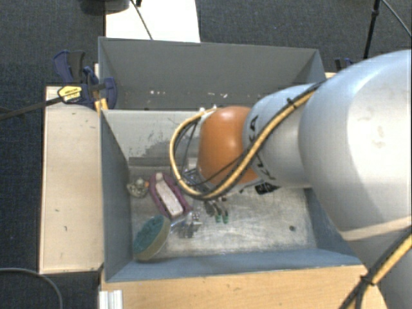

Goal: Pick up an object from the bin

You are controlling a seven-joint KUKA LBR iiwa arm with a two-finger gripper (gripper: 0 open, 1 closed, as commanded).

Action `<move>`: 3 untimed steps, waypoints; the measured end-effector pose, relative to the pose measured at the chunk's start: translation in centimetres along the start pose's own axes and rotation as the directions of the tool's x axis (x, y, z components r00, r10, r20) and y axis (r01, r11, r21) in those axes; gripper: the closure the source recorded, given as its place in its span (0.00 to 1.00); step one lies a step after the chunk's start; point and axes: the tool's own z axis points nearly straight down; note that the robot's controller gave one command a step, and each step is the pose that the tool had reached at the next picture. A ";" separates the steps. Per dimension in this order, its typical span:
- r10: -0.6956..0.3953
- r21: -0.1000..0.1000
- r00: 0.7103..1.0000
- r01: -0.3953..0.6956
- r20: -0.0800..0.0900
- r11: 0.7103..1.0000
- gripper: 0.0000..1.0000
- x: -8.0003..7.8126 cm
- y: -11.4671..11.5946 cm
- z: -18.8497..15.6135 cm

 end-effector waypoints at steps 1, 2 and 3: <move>-0.270 -0.002 0.963 0.270 -0.004 0.963 0.00 1.4 1.5 -3.9; -0.249 -0.001 0.968 0.249 -0.003 0.968 0.00 0.1 -2.3 0.1; -0.254 -0.001 0.967 0.254 0.004 0.967 1.00 -0.1 -2.0 -0.3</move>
Offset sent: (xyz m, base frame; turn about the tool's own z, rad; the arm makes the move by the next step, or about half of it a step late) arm -0.0154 0.0141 0.0380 -0.2736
